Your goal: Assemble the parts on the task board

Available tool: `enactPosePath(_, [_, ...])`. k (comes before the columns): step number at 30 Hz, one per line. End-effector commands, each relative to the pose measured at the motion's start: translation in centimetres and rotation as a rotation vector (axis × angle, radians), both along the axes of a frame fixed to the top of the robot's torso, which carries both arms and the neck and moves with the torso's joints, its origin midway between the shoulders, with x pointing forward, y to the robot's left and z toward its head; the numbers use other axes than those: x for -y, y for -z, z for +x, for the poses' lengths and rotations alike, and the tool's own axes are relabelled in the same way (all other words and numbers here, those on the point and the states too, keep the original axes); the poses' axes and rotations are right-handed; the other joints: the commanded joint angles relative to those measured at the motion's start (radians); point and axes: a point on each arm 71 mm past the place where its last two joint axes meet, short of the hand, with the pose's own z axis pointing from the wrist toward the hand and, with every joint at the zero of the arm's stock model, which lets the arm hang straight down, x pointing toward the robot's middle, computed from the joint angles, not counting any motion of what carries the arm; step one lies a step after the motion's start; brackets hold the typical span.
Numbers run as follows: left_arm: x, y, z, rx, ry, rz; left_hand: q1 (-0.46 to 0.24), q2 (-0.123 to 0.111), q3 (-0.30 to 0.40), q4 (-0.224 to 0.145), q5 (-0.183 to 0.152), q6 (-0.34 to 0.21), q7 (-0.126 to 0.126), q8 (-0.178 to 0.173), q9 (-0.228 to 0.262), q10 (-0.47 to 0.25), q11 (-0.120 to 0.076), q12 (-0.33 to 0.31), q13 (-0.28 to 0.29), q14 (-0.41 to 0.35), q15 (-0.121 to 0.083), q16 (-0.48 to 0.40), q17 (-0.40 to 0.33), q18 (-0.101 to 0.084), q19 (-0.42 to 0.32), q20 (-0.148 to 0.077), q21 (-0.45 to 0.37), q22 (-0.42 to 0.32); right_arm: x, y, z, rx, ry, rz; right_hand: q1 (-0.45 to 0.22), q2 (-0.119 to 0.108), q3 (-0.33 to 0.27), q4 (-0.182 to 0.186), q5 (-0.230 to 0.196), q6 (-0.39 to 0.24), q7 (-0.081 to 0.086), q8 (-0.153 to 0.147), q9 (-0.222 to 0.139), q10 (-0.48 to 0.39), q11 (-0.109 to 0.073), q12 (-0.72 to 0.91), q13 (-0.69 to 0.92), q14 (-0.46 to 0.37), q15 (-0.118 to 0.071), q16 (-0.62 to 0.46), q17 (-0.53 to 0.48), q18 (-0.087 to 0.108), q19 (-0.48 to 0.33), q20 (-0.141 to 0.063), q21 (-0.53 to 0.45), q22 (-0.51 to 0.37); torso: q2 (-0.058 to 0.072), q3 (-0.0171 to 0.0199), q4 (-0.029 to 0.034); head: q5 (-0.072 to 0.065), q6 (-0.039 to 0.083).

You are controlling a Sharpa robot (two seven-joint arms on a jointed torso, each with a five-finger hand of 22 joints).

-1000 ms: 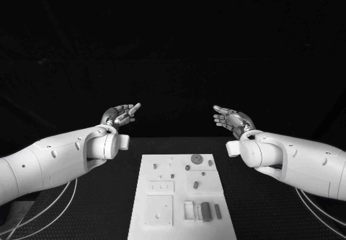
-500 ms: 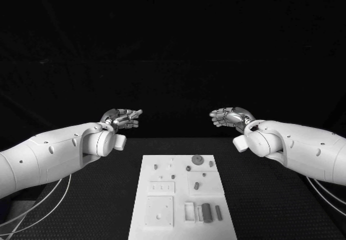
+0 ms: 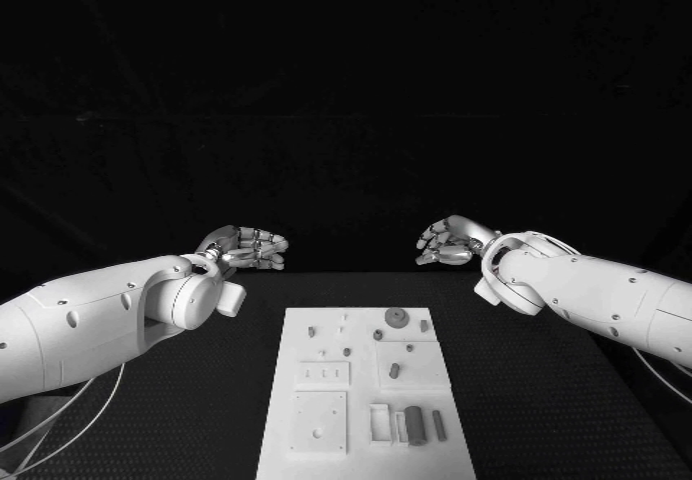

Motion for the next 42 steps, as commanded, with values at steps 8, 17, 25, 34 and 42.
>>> enactPosePath(8, [1.7, -0.8, -1.8, 0.027, 0.125, -0.029, 0.004, -0.001, -0.015, 0.003, 0.004, 0.022, 0.009, -0.019, -0.017, 0.062, -0.01, -0.001, 0.001, 0.008, 0.003, -0.022, 0.012, -0.013, 0.007, -0.009, -0.014, -0.007, -3.3, 1.0, -1.3, 0.112, -0.195, -0.421, 0.037, -0.023, 0.004, -0.002, 0.006, 0.115, -0.029, 0.002, 0.002, 0.149, -0.058, 0.0, 0.013, 0.308, -0.136, 0.146, 0.119, 0.033, 0.337, -0.099, 0.119, 0.013, 0.053, -0.007, 0.0284, -0.035, 0.003])
enactPosePath(17, [2.0, -0.8, -2.1, 0.025, 0.141, -0.036, -0.002, -0.001, -0.018, 0.004, 0.004, 0.024, 0.01, -0.022, -0.02, 0.061, -0.008, -0.009, -0.002, 0.008, 0.003, -0.028, 0.014, -0.015, 0.008, -0.009, -0.017, -0.009, -5.6, 2.7, -2.3, 0.134, -0.256, -0.519, 0.03, -0.047, -0.019, 0.0, 0.007, 0.115, -0.021, -0.039, -0.012, 0.195, -0.079, -0.033, 0.013, 0.409, -0.164, 0.303, 0.23, 0.033, 0.473, -0.166, 0.229, 0.039, 0.082, -0.0137, 0.0439, -0.05, 0.002])
enactPosePath(25, [1.9, -0.9, -2.4, 0.022, 0.145, -0.039, -0.007, -0.001, -0.02, 0.004, 0.004, 0.026, 0.013, -0.025, -0.023, 0.062, -0.007, -0.013, -0.004, 0.009, 0.003, -0.031, 0.017, -0.015, 0.009, -0.01, -0.018, -0.009, -6.6, 3.7, -3.0, 0.142, -0.293, -0.547, 0.026, -0.052, -0.018, 0.001, 0.006, 0.121, -0.023, -0.05, -0.015, 0.201, -0.079, -0.055, 0.016, 0.418, -0.165, 0.366, 0.268, 0.033, 0.488, -0.182, 0.288, 0.04, 0.103, -0.0187, 0.0569, -0.056, 0.001])
enactPosePath(34, [2.0, -0.8, -2.4, 0.016, 0.149, -0.039, -0.014, -0.001, -0.022, 0.004, 0.004, 0.026, 0.019, -0.029, -0.026, 0.064, -0.007, -0.018, -0.006, 0.011, 0.003, -0.035, 0.02, -0.016, 0.01, -0.01, -0.02, -0.01, -6.6, 4.2, -3.0, 0.127, -0.295, -0.571, 0.019, -0.074, -0.062, 0.003, 0.004, 0.134, -0.068, -0.071, -0.006, 0.293, -0.148, 0.371, 0.489, 0.406, -0.231, 0.671, 0.464, 0.033, 0.508, -0.225, 0.499, 0.04, 0.122, -0.0225, 0.066, -0.062, 0.001])
enactPosePath(42, [2.1, -0.8, -2.4, 0.014, 0.153, -0.04, -0.018, 0.0, -0.023, 0.004, 0.004, 0.027, 0.02, -0.031, -0.028, 0.065, -0.007, -0.021, -0.007, 0.012, 0.003, -0.037, 0.021, -0.016, 0.011, -0.01, -0.022, -0.011, -6.7, 5.0, -3.3, 0.098, -0.304, -0.578, -0.002, -0.063, -0.036, 0.003, 0.006, 0.148, -0.056, -0.091, 0.004, 0.088, -0.137, 0.89, 1.007, 0.404, -0.218, 0.864, 0.6, 0.033, 0.488, -0.251, 0.658, 0.039, 0.138, -0.025, 0.0701, -0.069, -0.001])
